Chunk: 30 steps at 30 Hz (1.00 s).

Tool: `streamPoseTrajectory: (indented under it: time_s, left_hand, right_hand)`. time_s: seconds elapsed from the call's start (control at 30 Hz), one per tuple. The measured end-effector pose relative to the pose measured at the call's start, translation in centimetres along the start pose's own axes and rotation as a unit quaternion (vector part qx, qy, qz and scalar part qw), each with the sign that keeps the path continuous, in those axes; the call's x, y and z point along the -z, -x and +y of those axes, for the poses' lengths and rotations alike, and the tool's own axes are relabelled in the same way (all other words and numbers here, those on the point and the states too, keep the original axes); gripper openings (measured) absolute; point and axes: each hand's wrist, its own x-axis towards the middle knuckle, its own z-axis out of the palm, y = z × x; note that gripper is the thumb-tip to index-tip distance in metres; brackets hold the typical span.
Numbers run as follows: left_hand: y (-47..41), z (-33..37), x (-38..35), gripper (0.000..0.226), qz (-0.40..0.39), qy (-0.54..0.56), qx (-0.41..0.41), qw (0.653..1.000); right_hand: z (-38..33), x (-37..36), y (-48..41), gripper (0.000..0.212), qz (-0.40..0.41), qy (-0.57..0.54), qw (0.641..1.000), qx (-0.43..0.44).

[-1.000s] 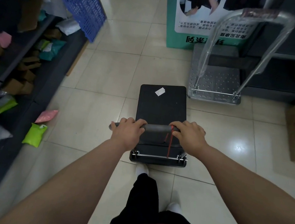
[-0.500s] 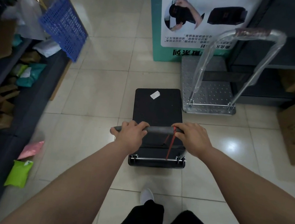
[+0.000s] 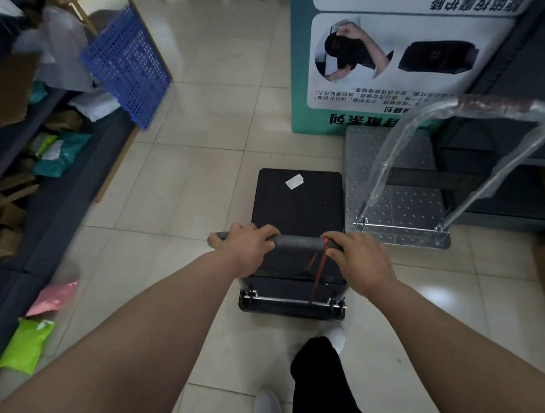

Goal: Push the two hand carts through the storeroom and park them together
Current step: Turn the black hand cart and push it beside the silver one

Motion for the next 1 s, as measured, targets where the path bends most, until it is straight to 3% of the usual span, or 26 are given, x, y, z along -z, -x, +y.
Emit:
streamPoseTrajectory:
  time_s: [0.27,0.57,1.0]
  left_hand:
    - [-7.2,3.4,3.9,0.031,0.007,0.011,0.015,1.0]
    - [-11.0,3.2,6.6,0.031,0.009,-0.009,0.006,1.0]
    - [-18.0,1.8,10.2,0.03,0.012,-0.02,-0.012,1.0]
  right_hand:
    - [3.9,4.1,-9.0,0.034,-0.033,0.006,0.999,0.031]
    - [3.9,5.5,-13.2,0.036,-0.027,0.012,0.999,0.042]
    - [2.7,6.8,-20.2,0.037,-0.026,-0.002,1.0,-0.007]
